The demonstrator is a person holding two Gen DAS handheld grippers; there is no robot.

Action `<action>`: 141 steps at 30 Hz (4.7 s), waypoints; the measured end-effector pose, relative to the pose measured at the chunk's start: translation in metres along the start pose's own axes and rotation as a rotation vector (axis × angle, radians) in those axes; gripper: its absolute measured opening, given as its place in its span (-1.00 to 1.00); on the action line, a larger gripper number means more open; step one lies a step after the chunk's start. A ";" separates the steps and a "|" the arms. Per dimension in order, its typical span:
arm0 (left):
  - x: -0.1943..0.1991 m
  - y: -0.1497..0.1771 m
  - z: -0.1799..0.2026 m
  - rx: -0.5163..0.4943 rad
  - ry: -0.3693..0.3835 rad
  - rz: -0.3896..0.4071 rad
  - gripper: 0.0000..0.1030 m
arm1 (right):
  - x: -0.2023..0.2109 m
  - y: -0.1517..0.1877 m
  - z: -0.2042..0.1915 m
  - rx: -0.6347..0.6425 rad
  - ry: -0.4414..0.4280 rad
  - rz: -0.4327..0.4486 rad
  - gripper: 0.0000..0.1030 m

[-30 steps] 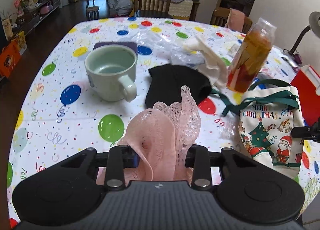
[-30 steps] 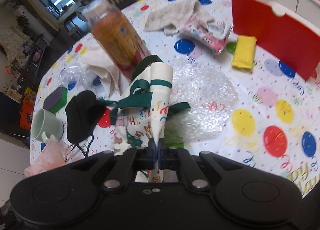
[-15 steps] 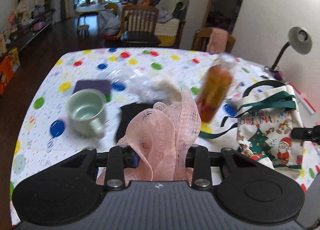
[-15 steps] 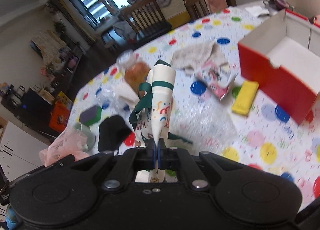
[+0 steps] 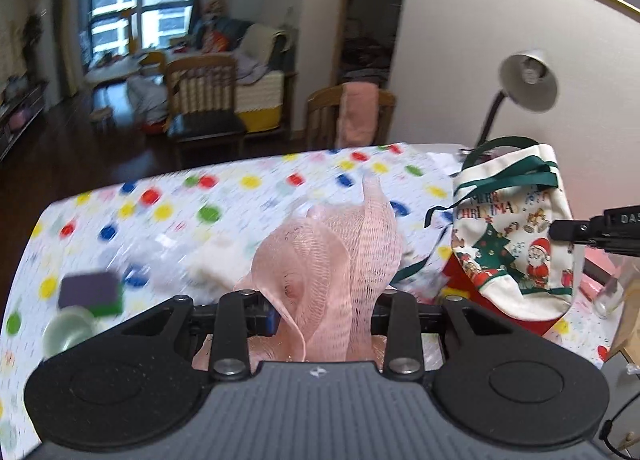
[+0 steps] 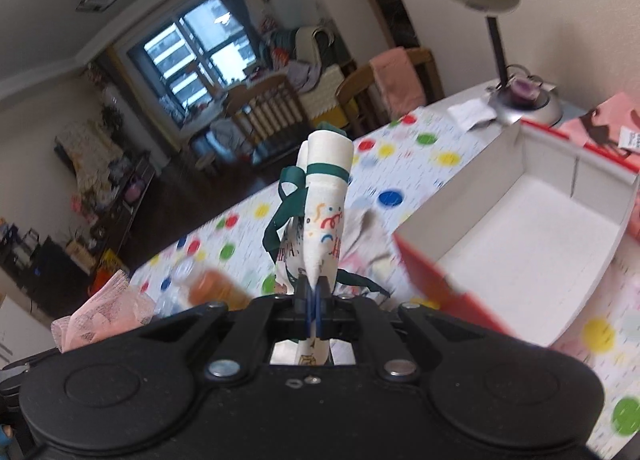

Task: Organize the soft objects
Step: 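Carry the puff and tote bag with both tools over the red-and-white box, then lower both items into the box and open both tools, then withdraw both tools from the box back over the table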

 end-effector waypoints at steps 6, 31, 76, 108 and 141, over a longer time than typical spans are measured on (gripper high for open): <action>-0.025 -0.038 0.057 -0.097 0.062 0.015 -0.35 | 0.003 -0.038 0.047 -0.040 0.024 0.042 -0.98; -0.204 -0.067 0.279 -0.246 0.238 -0.198 -0.35 | -0.008 -0.085 0.235 -0.136 0.185 -0.037 -0.98; -0.331 0.011 0.305 -0.270 0.161 -0.499 0.37 | -0.106 -0.056 0.282 0.017 0.278 -0.299 -0.46; -0.148 -0.036 0.248 -0.207 0.323 -0.191 0.47 | -0.003 -0.068 0.178 0.138 0.193 -0.078 0.33; 0.025 0.031 0.001 -0.067 0.153 0.048 0.99 | 0.002 0.069 -0.053 0.302 -0.027 -0.037 0.87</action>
Point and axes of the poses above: each gripper's, at about its wrist camera, not at the fingertips, and x roughly against the way its jaws point, z to its right, y to its underside, the point moved 10 cm from there along -x, roughly the way its jaws point, and after that the axes turned 5 degrees about y, right-handed, at the moved point
